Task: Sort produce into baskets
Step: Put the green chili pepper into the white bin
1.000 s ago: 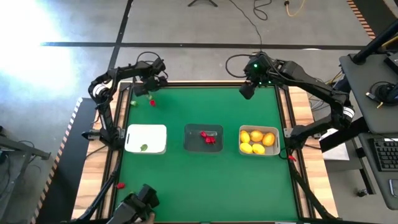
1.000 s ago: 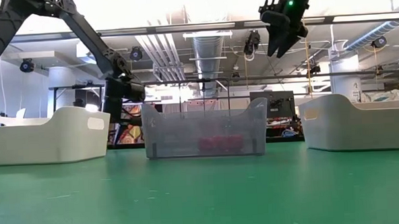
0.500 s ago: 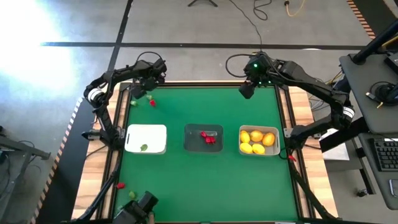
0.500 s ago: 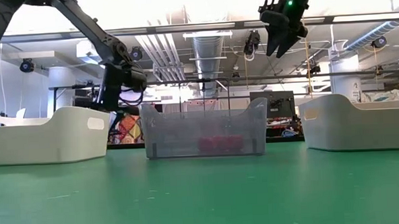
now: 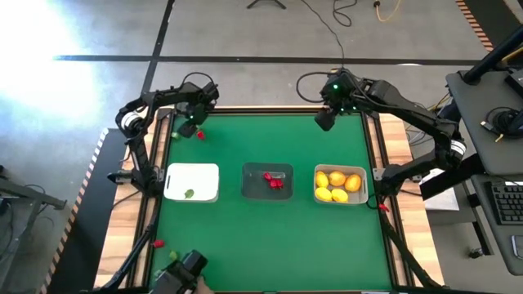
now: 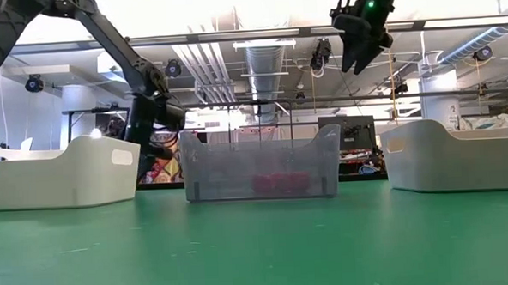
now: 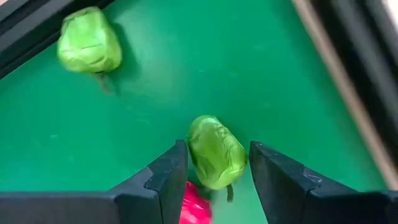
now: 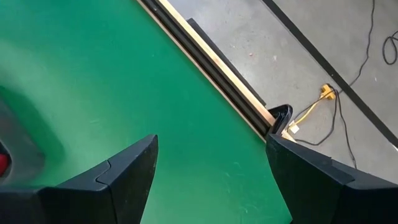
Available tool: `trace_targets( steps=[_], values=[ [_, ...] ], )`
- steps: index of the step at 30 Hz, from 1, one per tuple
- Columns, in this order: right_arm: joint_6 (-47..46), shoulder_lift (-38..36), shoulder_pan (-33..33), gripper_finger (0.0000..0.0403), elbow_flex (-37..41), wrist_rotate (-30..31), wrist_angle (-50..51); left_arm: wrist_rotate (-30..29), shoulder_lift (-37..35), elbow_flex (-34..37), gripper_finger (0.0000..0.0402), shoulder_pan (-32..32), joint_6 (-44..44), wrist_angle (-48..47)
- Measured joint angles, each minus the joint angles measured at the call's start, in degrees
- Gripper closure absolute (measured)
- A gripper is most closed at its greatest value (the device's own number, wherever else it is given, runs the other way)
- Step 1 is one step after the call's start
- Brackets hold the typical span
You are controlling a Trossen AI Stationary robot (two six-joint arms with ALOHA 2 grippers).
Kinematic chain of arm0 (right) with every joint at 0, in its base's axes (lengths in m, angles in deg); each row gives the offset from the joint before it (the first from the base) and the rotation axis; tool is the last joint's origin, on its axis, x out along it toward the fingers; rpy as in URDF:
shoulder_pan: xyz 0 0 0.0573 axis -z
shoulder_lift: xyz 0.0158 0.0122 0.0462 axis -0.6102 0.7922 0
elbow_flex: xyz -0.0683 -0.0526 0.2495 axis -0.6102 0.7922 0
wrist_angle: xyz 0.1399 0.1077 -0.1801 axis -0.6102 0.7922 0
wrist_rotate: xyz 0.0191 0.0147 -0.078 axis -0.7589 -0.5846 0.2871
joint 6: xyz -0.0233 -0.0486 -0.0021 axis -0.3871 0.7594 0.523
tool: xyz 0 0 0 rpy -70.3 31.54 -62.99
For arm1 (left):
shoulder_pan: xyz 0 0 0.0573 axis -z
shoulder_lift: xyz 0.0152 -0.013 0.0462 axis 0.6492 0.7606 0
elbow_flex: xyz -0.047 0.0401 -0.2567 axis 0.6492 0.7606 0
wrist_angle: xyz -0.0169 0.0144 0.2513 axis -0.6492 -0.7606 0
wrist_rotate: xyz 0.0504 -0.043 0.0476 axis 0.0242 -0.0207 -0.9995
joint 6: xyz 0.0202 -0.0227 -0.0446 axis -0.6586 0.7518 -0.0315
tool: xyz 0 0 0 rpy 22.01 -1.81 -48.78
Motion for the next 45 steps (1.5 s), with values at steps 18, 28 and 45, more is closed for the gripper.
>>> trace_targets(
  steps=[18, 28, 45],
  values=[
    [3.0, 0.0, 0.0, 0.0110, 0.0, 0.0, 0.1, 0.3, -0.4, 4.9, 0.0291, 0.0, -7.0, 5.7],
    [7.7, 0.0, 0.0, 0.0110, 0.3, 0.0, -1.7, 0.3, -4.8, -1.7, 0.0331, 4.2, -24.1, 1.9],
    [19.3, 3.0, 0.0, 0.0110, 6.0, -9.1, -32.1, 1.1, -25.3, -7.6, 0.0332, 42.5, -44.3, -24.0]
  ],
)
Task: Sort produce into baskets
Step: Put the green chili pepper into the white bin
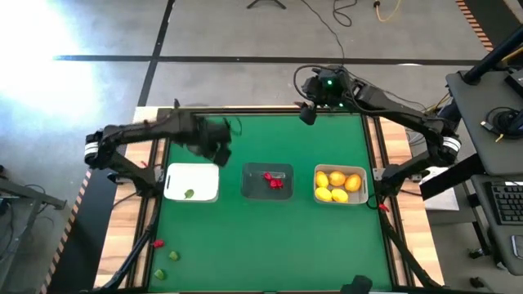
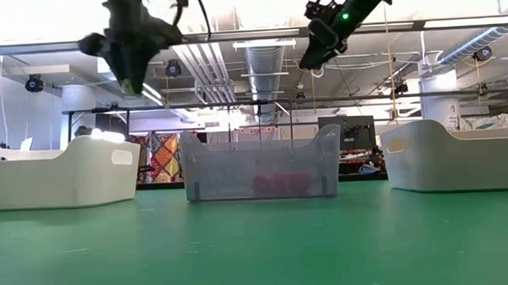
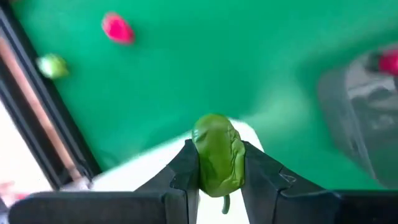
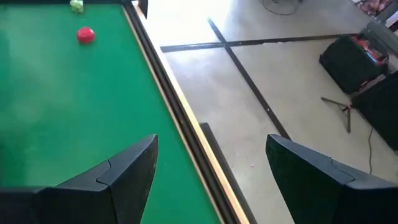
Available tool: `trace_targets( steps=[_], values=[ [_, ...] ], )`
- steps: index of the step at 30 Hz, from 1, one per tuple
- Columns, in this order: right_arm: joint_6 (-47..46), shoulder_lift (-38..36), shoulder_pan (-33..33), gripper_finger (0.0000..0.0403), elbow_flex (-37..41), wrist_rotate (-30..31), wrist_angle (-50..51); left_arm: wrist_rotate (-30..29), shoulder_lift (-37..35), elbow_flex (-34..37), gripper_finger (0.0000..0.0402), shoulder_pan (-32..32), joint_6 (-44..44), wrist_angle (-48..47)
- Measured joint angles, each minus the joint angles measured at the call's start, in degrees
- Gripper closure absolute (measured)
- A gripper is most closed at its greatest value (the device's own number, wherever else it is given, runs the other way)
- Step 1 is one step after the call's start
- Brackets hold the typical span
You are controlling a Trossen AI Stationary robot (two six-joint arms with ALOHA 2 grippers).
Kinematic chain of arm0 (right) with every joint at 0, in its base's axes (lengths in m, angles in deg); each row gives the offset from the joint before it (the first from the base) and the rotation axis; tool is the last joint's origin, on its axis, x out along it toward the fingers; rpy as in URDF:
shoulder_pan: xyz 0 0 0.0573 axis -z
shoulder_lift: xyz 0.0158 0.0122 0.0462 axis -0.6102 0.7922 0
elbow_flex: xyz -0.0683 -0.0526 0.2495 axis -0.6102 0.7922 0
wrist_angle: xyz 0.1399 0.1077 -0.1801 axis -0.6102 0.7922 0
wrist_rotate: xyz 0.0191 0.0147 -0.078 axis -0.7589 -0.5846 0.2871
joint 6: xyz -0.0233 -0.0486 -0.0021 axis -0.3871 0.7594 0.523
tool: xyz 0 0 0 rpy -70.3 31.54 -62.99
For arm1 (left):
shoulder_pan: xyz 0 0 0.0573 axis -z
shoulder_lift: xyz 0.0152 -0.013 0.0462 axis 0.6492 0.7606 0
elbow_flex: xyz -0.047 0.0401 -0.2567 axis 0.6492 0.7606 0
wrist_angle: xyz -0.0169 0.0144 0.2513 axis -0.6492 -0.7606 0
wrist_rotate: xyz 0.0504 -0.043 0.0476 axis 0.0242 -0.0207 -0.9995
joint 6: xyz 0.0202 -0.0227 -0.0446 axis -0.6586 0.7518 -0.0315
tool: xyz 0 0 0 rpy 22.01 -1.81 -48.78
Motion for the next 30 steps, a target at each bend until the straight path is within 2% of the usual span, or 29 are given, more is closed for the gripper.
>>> trace_targets(
  steps=[3, 7, 13, 15, 19, 24, 30],
  values=[
    [-0.1, 1.3, 0.0, 0.0110, -0.7, 0.0, -0.7, 1.9, -0.3, 3.5, 0.0332, 5.1, 5.9, 0.0],
    [-0.9, 1.7, 0.0, 0.0110, -0.7, 0.0, -0.4, 5.2, 0.5, 9.0, 0.0331, 8.2, 6.0, 0.4],
    [-1.9, 0.8, 0.0, 0.0110, -0.7, 0.4, -0.4, 9.1, 0.5, 17.4, 0.0331, 8.7, 5.5, 2.6],
    [-3.8, 0.3, 0.0, 0.0110, -0.7, 0.4, -0.5, 12.1, 0.3, 20.7, 0.0331, 8.7, 3.3, 5.3],
    [-7.4, -0.3, -0.2, 0.0110, -0.8, 0.4, -0.5, 13.0, 0.3, 27.7, 0.0328, 9.1, 1.3, 11.6],
    [-10.9, -1.4, -0.2, 0.0110, -1.2, 0.4, -0.4, 12.1, 0.3, 34.0, 0.0302, 9.1, 0.0, 13.3],
    [-11.4, -1.4, -0.2, 0.0110, -4.4, 0.3, -0.4, 11.4, 0.2, 37.0, 0.0248, 9.1, -9.6, 15.0]
  ],
)
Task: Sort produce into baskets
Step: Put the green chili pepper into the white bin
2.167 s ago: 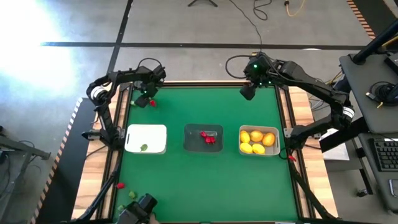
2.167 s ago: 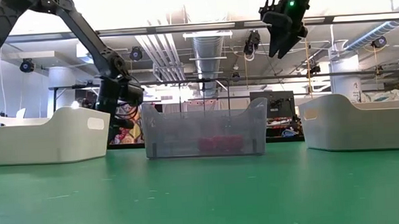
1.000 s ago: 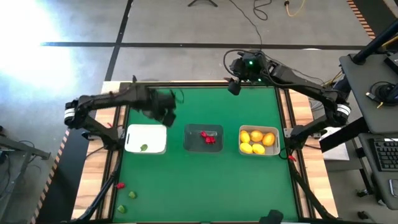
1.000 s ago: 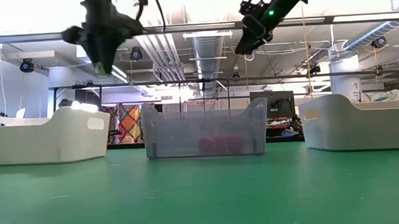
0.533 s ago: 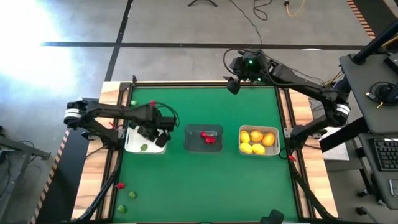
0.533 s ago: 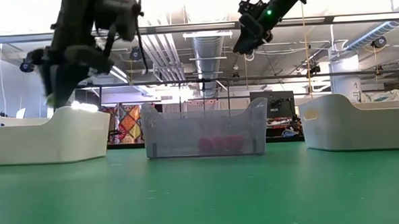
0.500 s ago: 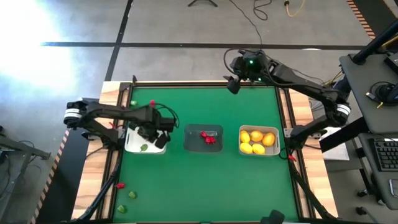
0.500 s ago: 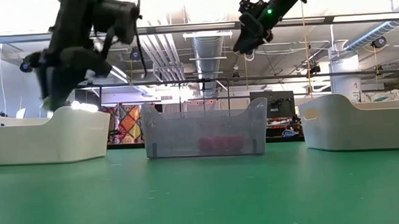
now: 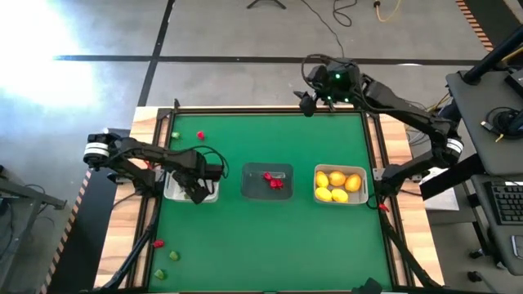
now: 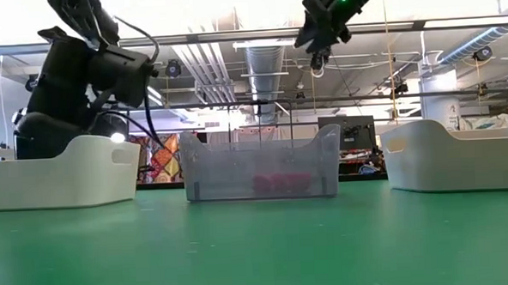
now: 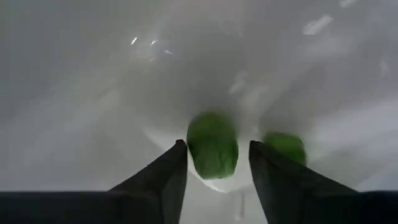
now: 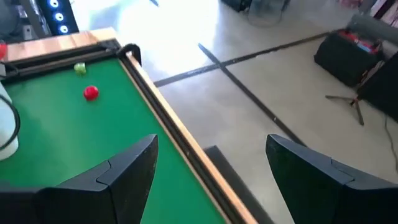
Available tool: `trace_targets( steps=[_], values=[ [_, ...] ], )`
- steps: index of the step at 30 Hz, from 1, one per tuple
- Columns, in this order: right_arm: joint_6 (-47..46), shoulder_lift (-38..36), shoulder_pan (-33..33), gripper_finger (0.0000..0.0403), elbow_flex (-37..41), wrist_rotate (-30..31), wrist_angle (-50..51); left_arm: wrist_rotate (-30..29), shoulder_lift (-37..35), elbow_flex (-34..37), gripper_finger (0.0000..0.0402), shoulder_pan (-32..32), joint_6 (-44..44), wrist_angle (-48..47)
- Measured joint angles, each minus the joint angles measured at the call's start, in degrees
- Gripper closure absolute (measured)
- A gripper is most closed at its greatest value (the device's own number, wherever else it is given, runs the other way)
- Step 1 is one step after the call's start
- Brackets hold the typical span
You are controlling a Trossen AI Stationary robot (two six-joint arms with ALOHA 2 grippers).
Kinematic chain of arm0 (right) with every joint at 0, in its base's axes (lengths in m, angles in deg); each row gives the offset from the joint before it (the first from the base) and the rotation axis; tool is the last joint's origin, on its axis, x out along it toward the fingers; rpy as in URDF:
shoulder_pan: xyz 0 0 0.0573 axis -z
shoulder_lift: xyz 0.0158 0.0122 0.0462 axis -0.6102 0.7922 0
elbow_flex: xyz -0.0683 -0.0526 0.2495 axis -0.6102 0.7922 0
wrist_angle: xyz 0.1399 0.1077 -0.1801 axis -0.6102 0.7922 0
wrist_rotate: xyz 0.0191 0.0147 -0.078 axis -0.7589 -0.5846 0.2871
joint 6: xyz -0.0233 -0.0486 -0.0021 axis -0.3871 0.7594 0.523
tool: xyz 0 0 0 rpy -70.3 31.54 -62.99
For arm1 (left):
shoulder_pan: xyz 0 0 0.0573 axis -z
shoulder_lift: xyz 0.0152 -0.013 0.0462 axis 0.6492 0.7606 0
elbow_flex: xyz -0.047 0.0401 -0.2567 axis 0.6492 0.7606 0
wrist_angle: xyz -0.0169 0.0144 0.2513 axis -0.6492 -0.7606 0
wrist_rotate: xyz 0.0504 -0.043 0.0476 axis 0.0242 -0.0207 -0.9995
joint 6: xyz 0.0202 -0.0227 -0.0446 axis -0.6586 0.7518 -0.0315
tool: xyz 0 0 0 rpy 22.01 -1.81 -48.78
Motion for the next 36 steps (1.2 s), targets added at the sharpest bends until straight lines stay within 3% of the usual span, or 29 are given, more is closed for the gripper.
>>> trace_targets(
  steps=[4, 8, 15, 19, 24, 30, 36],
  values=[
    [1.5, 0.1, 0.0, 0.0110, -3.0, 0.0, 0.6, 0.1, -0.1, -1.2, 0.0213, -0.3, -5.5, -1.4],
    [2.0, 0.2, 0.4, 0.0110, -6.1, -0.1, 0.2, -0.2, -1.1, -7.7, 0.0195, -1.5, -15.7, -4.1],
    [2.1, 1.8, 1.2, 0.0110, -9.4, 0.1, 0.2, -11.7, -3.4, -21.7, 0.0192, -4.8, -34.0, -2.8],
    [-1.0, 1.8, 1.1, 0.0110, -9.5, 0.0, 1.9, -15.6, -3.7, -27.5, 0.0192, -10.6, -39.4, -1.2],
    [-0.9, 1.6, 1.1, 0.0110, -9.5, -0.1, 5.7, -15.6, -3.5, -29.7, 0.0194, -22.9, -39.0, 1.9],
    [-0.2, -1.9, -0.1, 0.0110, -9.5, -0.4, 6.0, -12.3, -0.1, -28.9, 0.0206, -38.1, -32.8, 3.5],
    [-0.3, -4.3, -0.4, 0.0110, -9.3, -0.4, 7.0, -11.8, 7.9, -31.5, 0.0216, -45.0, -27.8, 0.4]
  ],
)
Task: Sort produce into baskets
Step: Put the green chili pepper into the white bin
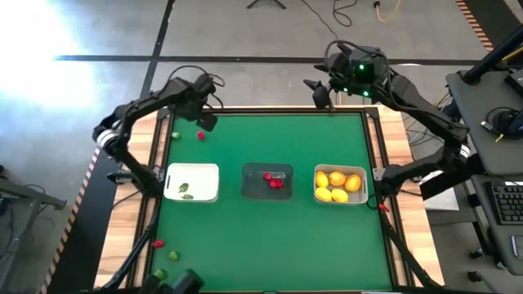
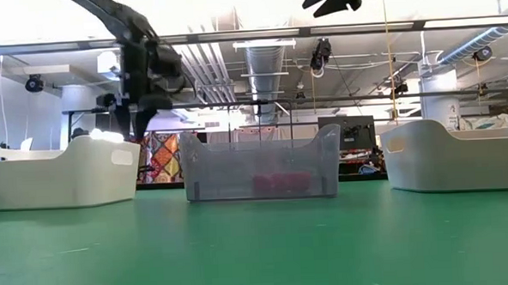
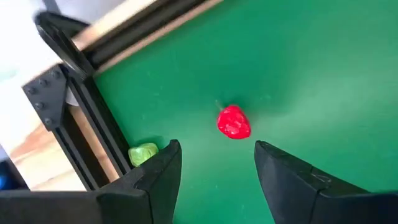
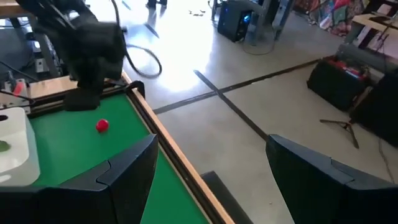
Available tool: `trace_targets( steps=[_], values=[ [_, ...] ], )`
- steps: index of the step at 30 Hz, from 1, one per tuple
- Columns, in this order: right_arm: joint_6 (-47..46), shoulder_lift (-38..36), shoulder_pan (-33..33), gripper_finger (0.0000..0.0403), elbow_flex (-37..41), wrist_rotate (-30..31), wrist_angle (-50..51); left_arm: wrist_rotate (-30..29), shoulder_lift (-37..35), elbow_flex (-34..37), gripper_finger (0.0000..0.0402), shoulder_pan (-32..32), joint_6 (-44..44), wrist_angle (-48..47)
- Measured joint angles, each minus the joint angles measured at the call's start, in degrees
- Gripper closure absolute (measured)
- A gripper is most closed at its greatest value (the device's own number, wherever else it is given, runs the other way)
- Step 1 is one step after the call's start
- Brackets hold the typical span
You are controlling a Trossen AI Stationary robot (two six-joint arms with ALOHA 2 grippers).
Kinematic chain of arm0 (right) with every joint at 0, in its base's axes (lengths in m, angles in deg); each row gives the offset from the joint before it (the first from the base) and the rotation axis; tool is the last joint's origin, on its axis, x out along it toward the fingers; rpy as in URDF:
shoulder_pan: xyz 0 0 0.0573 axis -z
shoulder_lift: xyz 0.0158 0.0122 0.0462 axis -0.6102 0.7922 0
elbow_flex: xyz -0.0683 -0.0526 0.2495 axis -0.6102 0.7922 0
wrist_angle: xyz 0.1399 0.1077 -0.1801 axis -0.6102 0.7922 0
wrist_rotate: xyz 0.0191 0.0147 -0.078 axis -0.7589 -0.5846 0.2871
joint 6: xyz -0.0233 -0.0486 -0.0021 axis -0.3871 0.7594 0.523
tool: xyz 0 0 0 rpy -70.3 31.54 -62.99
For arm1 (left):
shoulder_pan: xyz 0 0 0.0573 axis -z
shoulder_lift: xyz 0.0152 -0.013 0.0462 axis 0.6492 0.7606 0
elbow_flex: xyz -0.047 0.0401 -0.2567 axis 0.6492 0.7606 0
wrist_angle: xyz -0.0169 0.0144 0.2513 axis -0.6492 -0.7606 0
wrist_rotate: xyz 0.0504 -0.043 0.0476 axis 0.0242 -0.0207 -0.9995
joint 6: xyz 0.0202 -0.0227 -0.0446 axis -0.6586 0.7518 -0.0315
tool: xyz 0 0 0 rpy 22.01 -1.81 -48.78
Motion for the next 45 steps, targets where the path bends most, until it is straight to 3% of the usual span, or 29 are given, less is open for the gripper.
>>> trace_targets(
  steps=[6, 14, 17, 22, 30, 36, 45],
  values=[
    [0.3, -0.2, 0.1, 0.0110, 0.0, 0.1, 0.6, 0.3, 10.1, -3.6, 0.0217, -1.5, -2.4, -6.1],
    [-1.4, 0.5, 0.1, 0.0110, 0.1, 0.5, 6.0, -0.6, 21.9, -11.5, 0.0217, -1.7, -26.2, -17.1],
    [-1.4, 0.7, 0.1, 0.0110, 0.1, 0.5, 7.3, -3.8, 25.2, -13.9, 0.0217, -2.0, -29.4, -23.5],
    [-3.9, 0.3, -0.3, 0.0110, 0.1, 0.5, 10.6, -5.6, 27.1, -11.9, 0.0217, -2.7, -29.0, -23.3],
    [-6.3, 0.1, -0.3, 0.0110, 0.1, 0.7, 13.7, -20.8, 26.8, -4.1, 0.0217, -3.1, -25.9, -22.2],
    [-6.4, 0.2, -0.3, 0.0110, 0.1, 0.7, 13.6, -19.7, 26.7, -0.2, 0.0201, -4.3, -27.7, -17.6],
    [-7.4, 0.2, -0.3, 0.0110, 0.1, 0.6, 10.6, -19.5, 26.7, 1.3, 0.0135, -4.4, -34.2, -10.7]
  ],
)
